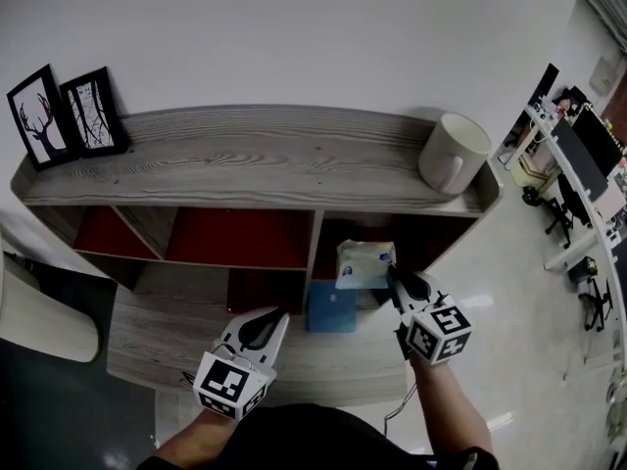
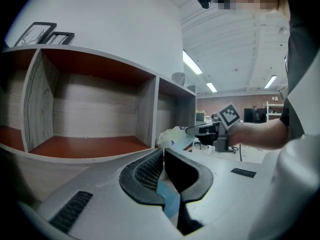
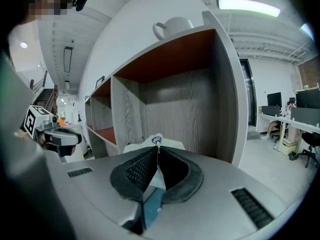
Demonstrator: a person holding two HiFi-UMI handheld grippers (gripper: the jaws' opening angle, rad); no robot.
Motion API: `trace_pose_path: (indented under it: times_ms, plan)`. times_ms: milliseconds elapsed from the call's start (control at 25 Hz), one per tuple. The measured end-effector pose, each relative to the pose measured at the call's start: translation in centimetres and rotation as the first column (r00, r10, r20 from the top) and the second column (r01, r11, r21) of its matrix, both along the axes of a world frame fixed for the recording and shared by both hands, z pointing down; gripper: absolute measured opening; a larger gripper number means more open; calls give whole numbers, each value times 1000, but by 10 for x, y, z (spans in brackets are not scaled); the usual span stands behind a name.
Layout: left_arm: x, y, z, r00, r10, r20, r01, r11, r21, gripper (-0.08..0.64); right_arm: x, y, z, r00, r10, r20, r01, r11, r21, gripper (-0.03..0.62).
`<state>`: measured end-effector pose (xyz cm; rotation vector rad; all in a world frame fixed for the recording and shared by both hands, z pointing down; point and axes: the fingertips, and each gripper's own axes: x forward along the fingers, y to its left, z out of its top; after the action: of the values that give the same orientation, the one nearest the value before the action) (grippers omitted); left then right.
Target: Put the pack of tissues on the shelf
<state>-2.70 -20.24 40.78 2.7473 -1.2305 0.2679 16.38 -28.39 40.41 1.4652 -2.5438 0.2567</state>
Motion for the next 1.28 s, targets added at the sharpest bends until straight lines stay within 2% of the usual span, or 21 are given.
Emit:
trace_pose_path:
  times_ms: [240, 520, 760, 880, 960, 1080, 1200, 1280]
  plan:
    - [-3, -2, 3, 1000, -9, 0, 9, 1000, -10, 21, -1, -14, 18, 1000, 22, -16, -22, 1000, -20, 23]
    - [-7, 0, 7, 1000, -15, 2, 15, 1000, -21, 21, -10, -27, 31, 995, 38, -97, -41, 999, -32, 25]
    - [-13, 4, 9, 1000, -23, 2, 23, 999, -30, 21, -14, -29, 50, 990, 27, -142, -39, 996, -79, 26]
    - [-15, 6, 9, 1000, -23, 1, 23, 999, -30, 21, -8, -22, 45, 987, 56, -152, -63, 997, -42, 29]
    - [-17, 8, 10, 1000, -23, 1, 23, 999, -31, 21, -6, -12, 38, 981, 73, -178, -74, 997, 1, 56]
    - [-20, 10, 12, 1000, -25, 0, 25, 999, -39, 21, -17, 3, 37, 980, 32, -197, -29, 999, 18, 55]
    - [-22, 11, 17, 1000, -25, -2, 24, 998, -49, 21, -40, 3, 51, 982, -37, -186, 31, 999, -36, 55]
    - [-22, 13, 18, 1000, -22, -4, 22, 998, -53, 21, -50, -2, 63, 982, -51, -183, 38, 996, -77, 55]
